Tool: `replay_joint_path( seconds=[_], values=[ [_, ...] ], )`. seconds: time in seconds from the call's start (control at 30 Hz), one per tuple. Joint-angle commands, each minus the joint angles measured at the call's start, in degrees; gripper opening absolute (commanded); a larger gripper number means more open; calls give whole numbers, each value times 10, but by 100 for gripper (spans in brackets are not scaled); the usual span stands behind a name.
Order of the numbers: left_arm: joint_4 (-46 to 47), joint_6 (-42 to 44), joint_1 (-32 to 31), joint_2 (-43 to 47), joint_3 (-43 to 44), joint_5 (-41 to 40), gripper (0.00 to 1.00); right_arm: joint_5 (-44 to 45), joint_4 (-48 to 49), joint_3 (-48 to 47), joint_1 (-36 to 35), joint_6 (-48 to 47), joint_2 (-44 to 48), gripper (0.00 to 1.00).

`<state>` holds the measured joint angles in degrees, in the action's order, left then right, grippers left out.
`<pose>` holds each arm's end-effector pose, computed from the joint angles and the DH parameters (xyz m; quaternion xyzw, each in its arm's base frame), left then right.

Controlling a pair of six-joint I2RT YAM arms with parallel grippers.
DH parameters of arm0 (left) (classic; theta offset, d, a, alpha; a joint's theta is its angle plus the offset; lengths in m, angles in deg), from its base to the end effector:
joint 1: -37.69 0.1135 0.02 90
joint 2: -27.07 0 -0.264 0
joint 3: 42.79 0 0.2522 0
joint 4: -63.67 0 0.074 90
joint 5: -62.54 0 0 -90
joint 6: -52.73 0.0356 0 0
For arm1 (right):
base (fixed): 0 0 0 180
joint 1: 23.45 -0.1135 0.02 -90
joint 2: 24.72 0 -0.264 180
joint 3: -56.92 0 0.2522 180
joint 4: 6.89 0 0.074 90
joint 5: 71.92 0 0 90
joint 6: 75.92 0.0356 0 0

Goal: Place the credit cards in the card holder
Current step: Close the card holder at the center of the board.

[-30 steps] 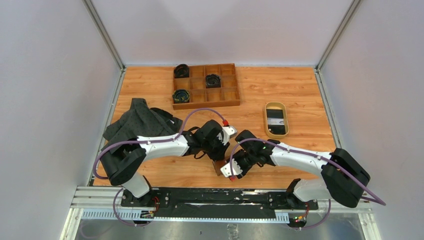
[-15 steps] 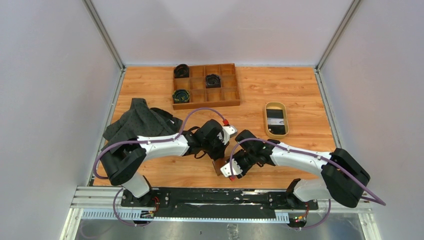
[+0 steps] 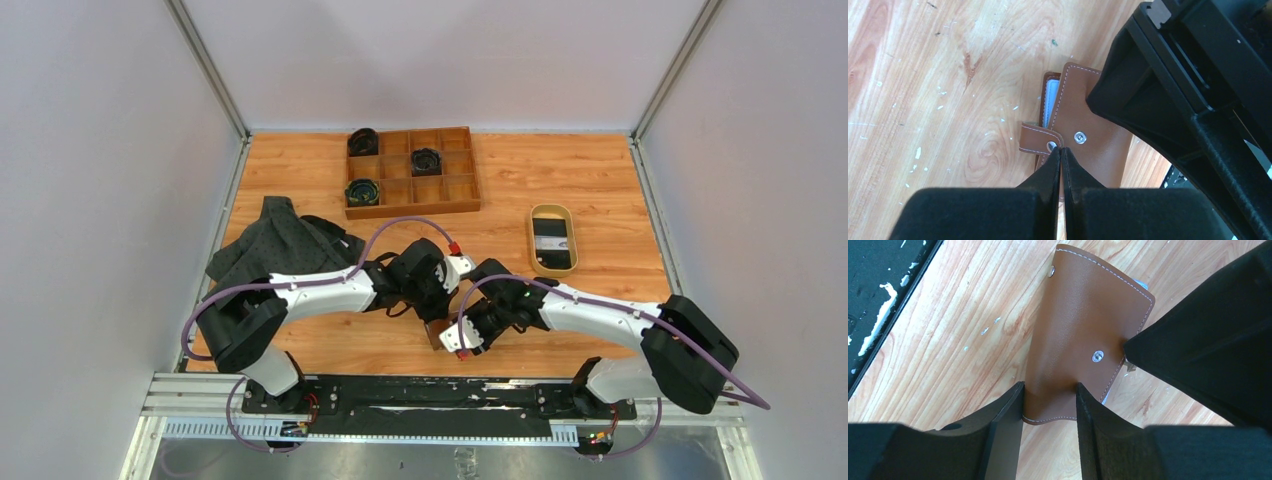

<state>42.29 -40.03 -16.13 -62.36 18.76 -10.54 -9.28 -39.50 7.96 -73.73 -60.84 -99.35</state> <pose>0.1751 -0.2570 0.1777 0.4458 0.8147 -0.2846 0.2378 0.1362 0.1896 0.1690 -0.8595 0.3727 0.1656 0.3080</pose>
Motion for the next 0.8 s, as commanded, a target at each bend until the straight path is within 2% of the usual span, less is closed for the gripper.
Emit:
replay_joint_path(
  seconds=[0.0,0.3,0.77],
  values=[
    [-18,16,-2,17,12,34,0,27,-44,14,-8,26,-19,41],
    [9,1,12,10,4,85,0,35,-37,15,-12,28,-20,41],
    [-6,6,19,-16,15,137,0,40,-34,13,-15,33,-26,40]
  ],
)
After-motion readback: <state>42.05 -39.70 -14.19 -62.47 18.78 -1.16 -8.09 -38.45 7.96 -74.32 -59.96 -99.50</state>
